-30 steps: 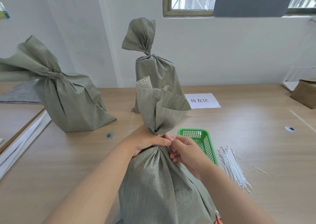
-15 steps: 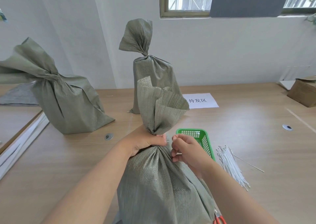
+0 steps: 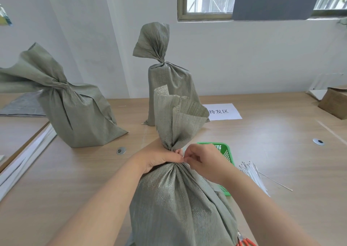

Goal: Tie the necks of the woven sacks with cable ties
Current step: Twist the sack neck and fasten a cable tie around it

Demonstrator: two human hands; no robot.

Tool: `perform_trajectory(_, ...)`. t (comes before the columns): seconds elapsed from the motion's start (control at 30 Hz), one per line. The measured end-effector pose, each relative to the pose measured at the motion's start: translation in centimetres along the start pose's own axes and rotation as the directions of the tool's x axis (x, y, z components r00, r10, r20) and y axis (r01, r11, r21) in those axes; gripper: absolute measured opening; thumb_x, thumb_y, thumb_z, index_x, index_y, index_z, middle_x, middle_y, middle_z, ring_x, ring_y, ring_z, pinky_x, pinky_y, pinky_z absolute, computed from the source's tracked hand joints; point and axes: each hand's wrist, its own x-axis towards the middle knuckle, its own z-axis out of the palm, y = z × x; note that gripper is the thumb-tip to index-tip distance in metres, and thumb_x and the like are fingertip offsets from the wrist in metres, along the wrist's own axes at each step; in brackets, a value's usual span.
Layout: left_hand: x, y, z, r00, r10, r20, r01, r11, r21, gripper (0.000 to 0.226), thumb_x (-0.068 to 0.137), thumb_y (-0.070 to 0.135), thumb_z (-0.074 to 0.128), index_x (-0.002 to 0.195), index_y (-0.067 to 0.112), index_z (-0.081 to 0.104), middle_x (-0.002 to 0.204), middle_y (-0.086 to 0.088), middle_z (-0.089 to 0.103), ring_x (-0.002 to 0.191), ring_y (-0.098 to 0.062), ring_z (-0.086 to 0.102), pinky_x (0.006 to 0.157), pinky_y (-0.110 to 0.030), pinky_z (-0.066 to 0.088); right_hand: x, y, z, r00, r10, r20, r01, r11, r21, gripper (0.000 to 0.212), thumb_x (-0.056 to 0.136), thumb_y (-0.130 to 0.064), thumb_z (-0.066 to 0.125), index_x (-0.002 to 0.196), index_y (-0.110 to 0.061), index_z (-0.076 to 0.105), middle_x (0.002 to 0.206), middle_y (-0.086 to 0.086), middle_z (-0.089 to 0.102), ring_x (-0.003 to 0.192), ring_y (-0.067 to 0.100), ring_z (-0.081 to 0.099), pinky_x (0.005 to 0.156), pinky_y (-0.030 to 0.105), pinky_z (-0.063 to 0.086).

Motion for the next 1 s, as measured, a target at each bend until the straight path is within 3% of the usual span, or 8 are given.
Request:
perform_trajectory(0.1, 0.1, 0.3, 0.0, 0.999, -0.012, -0.042, 0.014, 0.999, 0.047, 0.015, 0.077, -0.006, 0.07, 0.074, 0.008, 0.064, 0.073, -0.005, 0.054, 0.074, -0.011, 0.052, 0.074, -0.025, 0.042, -0.1, 0.1, -0.2, 0.994, -0.065, -0.087, 0.06, 0.996, -0.06, 0.01, 0.087, -0.009, 0.063, 0.085, -0.016, 0.071, 0.055, -0.024, 0.05, 0.053, -0.002, 0.049, 0.056, 0.012, 0.034)
perform_trajectory(0.3, 0.0, -0.1, -0.6, 0.999, -0.028, -0.027, 0.029, 0.999, 0.035, 0.011, 0.071, 0.01, 0.067, 0.069, 0.013, 0.056, 0.069, 0.0, 0.048, 0.072, -0.01, 0.047, 0.072, -0.026, 0.036, -0.5, 1.2, -1.4, 0.989, -0.074, -0.13, 0.059, 0.992, -0.113, 0.015, 0.082, -0.001, 0.063, 0.078, -0.015, 0.068, 0.05, -0.027, 0.044, 0.056, -0.009, 0.05, 0.057, 0.006, 0.034)
perform_trajectory(0.4, 0.1, -0.1, -0.4, 0.999, -0.027, -0.023, 0.027, 1.0, 0.007, 0.011, 0.07, 0.009, 0.066, 0.071, 0.01, 0.055, 0.072, -0.004, 0.045, 0.074, -0.012, 0.044, 0.074, -0.029, 0.034, -0.3, 1.3, -1.4, 0.988, -0.066, -0.138, 0.049, 0.991, -0.127, 0.013, 0.086, -0.005, 0.061, 0.083, -0.016, 0.067, 0.053, -0.021, 0.047, 0.053, 0.002, 0.048, 0.057, 0.018, 0.037)
perform_trajectory(0.53, 0.2, -0.4, -0.4, 0.999, -0.036, -0.038, 0.035, 0.999, -0.016, 0.007, 0.068, 0.009, 0.069, 0.074, 0.008, 0.065, 0.079, -0.007, 0.059, 0.082, -0.015, 0.055, 0.083, -0.035, 0.043, 0.0, 0.6, -0.8, 0.993, -0.102, -0.056, 0.091, 0.98, -0.177, 0.015, 0.091, -0.015, 0.053, 0.098, -0.019, 0.066, 0.076, -0.005, 0.066, 0.067, 0.021, 0.057, 0.065, 0.035, 0.048)
perform_trajectory(0.7, -0.1, -0.8, -0.5, 0.995, -0.017, -0.094, 0.008, 0.996, -0.091, 0.037, 0.069, 0.001, 0.083, 0.102, 0.016, 0.076, 0.105, -0.005, 0.079, 0.103, -0.016, 0.072, 0.095, -0.031, 0.055, 1.1, -0.2, -0.4, 0.984, -0.148, 0.096, 0.168, 0.955, -0.244, 0.026, 0.097, -0.023, 0.043, 0.108, -0.022, 0.067, 0.101, -0.001, 0.073, 0.091, 0.025, 0.066, 0.078, 0.038, 0.051)
perform_trajectory(0.83, -0.5, -0.8, -0.6, 0.994, 0.001, -0.112, -0.011, 0.996, -0.085, 0.046, 0.073, -0.001, 0.086, 0.113, 0.017, 0.071, 0.105, 0.005, 0.079, 0.104, -0.01, 0.073, 0.087, -0.021, 0.054, 1.3, 0.2, 0.2, 0.98, -0.169, 0.109, 0.195, 0.926, -0.324, 0.036, 0.085, -0.042, 0.024, 0.084, -0.026, 0.056, 0.063, -0.007, 0.054, 0.065, 0.032, 0.056, 0.059, 0.036, 0.046)
perform_trajectory(0.9, -0.6, -0.8, -0.6, 0.993, -0.003, -0.122, -0.004, 0.998, -0.06, 0.046, 0.075, 0.0, 0.085, 0.116, 0.017, 0.07, 0.105, 0.007, 0.079, 0.103, -0.007, 0.072, 0.085, -0.018, 0.053, 1.2, 0.2, 0.3, 0.974, -0.21, 0.081, 0.225, 0.926, -0.303, 0.024, 0.082, -0.04, 0.029, 0.067, -0.026, 0.041, 0.048, -0.008, 0.031, 0.051, 0.028, 0.038, 0.05, 0.031, 0.033)
perform_trajectory(1.0, -0.6, -0.5, -0.5, 0.991, 0.005, -0.132, -0.001, 0.999, 0.034, 0.038, 0.075, 0.005, 0.084, 0.107, 0.023, 0.073, 0.098, 0.01, 0.079, 0.098, -0.003, 0.072, 0.083, -0.018, 0.051, 1.3, 0.1, 0.3, 0.964, -0.264, 0.024, 0.26, 0.922, -0.285, 0.022, 0.08, -0.034, 0.041, 0.059, -0.025, 0.04, 0.046, -0.006, 0.027, 0.045, 0.024, 0.028, 0.046, 0.025, 0.023)
